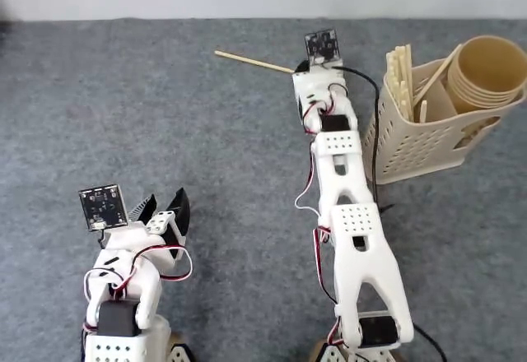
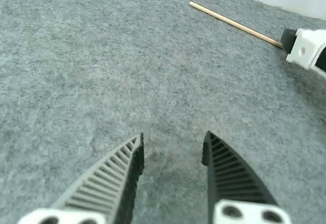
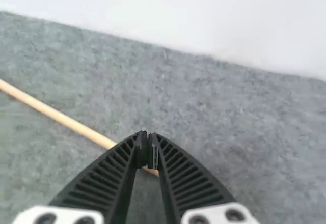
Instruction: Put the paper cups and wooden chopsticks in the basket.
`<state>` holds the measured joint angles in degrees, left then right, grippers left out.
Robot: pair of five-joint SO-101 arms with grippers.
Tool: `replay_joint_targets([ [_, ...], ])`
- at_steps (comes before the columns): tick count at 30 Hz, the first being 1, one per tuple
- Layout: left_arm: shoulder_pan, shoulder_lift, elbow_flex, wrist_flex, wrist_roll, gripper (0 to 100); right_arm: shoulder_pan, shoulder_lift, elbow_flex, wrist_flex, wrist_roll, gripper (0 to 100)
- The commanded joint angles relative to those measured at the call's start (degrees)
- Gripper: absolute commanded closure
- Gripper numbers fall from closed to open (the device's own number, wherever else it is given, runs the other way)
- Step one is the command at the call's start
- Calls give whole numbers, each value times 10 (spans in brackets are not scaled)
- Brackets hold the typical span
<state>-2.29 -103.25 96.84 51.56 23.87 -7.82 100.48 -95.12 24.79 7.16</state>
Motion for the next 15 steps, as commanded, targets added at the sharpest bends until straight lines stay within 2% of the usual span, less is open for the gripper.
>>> replay_joint_targets([
  [1, 0, -7, -4, 1, -4, 814, 6, 0, -12, -31, 11, 990],
  [6, 0, -6, -4, 1, -4, 814, 6, 7, -6, -15, 65, 990],
  [15, 0, -6, -4, 1, -4, 814, 1, -38, -13, 189, 62, 990],
])
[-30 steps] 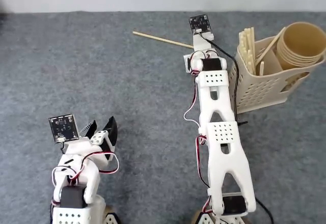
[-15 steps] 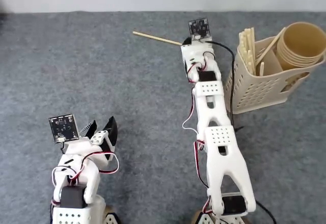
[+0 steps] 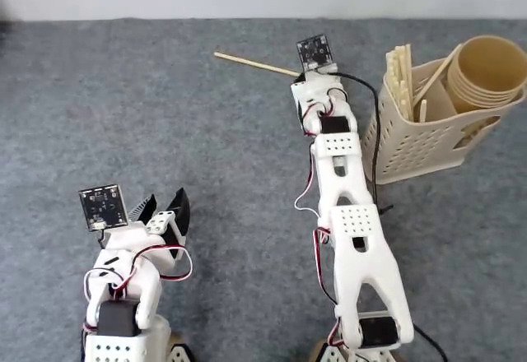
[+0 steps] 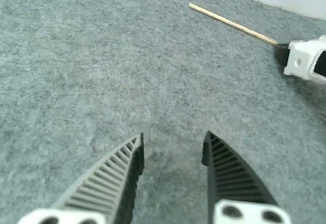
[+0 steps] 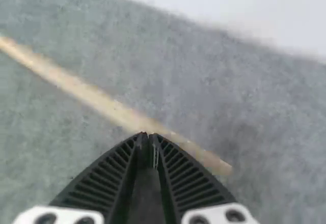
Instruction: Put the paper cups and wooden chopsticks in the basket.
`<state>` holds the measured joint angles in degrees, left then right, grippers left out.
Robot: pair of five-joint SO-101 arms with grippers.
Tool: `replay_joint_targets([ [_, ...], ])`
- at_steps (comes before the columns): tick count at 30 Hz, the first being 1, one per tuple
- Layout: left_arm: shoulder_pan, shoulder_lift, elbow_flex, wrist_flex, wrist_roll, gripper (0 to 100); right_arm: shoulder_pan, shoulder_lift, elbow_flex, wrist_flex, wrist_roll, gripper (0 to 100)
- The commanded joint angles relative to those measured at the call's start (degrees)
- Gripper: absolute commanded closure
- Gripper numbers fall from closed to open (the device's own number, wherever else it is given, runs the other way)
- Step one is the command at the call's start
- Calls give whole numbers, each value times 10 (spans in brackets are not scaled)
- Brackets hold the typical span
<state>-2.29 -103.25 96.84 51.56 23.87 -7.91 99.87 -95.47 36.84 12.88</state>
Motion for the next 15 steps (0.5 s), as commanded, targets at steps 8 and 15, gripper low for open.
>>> replay_joint_targets([
  [8, 0, -6, -4, 1, -6, 813, -4, -113, -10, 248, 4, 990],
  [15, 0, -6, -4, 1, -6, 813, -14, -167, -9, 274, 4, 990],
])
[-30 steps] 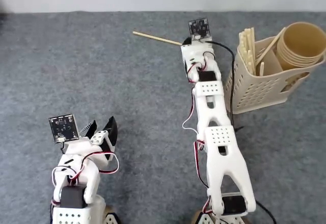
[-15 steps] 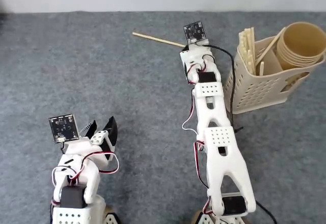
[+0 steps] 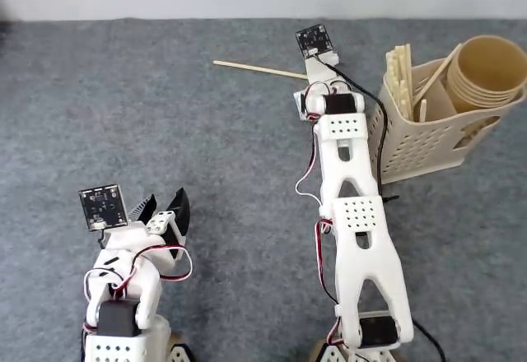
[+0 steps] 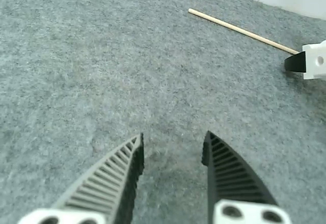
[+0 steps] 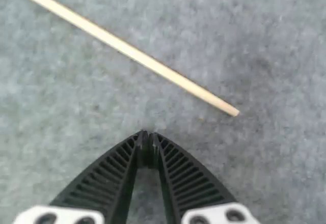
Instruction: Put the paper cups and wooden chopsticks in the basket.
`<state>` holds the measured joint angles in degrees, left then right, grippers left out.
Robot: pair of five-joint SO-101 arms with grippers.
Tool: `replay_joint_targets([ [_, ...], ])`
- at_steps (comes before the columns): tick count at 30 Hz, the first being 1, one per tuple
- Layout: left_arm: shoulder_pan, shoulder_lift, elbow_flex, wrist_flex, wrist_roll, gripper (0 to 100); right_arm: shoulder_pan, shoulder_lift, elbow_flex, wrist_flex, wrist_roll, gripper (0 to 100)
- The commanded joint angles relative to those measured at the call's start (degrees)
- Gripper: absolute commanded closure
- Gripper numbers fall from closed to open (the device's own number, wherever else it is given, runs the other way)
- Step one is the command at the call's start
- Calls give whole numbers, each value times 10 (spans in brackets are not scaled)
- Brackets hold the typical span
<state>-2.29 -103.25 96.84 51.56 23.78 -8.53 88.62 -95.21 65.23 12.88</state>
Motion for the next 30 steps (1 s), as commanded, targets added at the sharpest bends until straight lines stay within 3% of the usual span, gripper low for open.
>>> replay_joint_targets([
  [1, 0, -6, -4, 1, -5, 813, -7, -54, -11, -36, 4, 990],
  [11, 0, -6, -4, 1, -5, 813, -3, 48, -11, -355, 5, 990],
  [17, 0, -6, -4, 1, -5, 813, -2, 111, -11, -451, 11, 990],
  [23, 0, -6, -4, 1, -5, 813, -2, 124, -11, -437, 11, 990],
  [30, 0, -6, -4, 1, -5, 813, -7, 75, -12, -230, 6, 990],
])
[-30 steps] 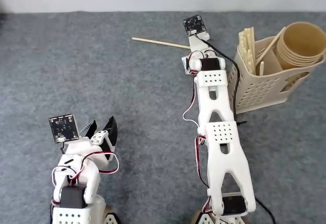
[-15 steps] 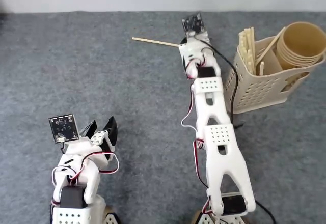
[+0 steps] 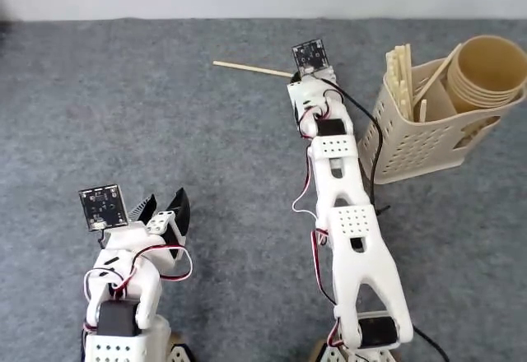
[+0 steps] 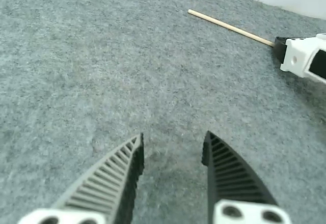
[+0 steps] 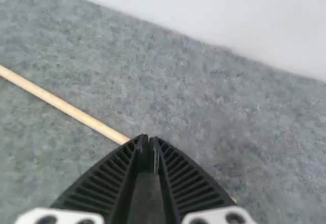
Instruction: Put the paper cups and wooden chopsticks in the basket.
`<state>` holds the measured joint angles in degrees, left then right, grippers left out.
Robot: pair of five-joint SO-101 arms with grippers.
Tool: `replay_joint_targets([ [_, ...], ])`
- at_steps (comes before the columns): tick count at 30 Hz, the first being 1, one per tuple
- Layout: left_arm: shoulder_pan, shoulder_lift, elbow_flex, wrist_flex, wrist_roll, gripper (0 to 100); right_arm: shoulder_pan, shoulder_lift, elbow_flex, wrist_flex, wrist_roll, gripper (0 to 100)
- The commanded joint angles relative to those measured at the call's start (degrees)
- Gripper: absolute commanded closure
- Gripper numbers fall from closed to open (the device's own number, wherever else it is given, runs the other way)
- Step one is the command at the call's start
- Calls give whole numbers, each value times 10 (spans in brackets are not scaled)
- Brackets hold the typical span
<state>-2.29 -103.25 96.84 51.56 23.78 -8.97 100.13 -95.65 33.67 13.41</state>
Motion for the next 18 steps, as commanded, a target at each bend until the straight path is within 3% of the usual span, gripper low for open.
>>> replay_joint_targets([
  [1, 0, -6, -4, 1, -5, 813, -4, -52, -8, 111, 1, 990],
  [11, 0, -6, -4, 1, -5, 813, -15, -169, -8, 338, -1, 990],
  [14, 0, -6, -4, 1, -5, 813, -16, -188, -8, 331, -1, 990],
  [18, 0, -6, -4, 1, -5, 813, -10, -182, -6, 233, -1, 990],
])
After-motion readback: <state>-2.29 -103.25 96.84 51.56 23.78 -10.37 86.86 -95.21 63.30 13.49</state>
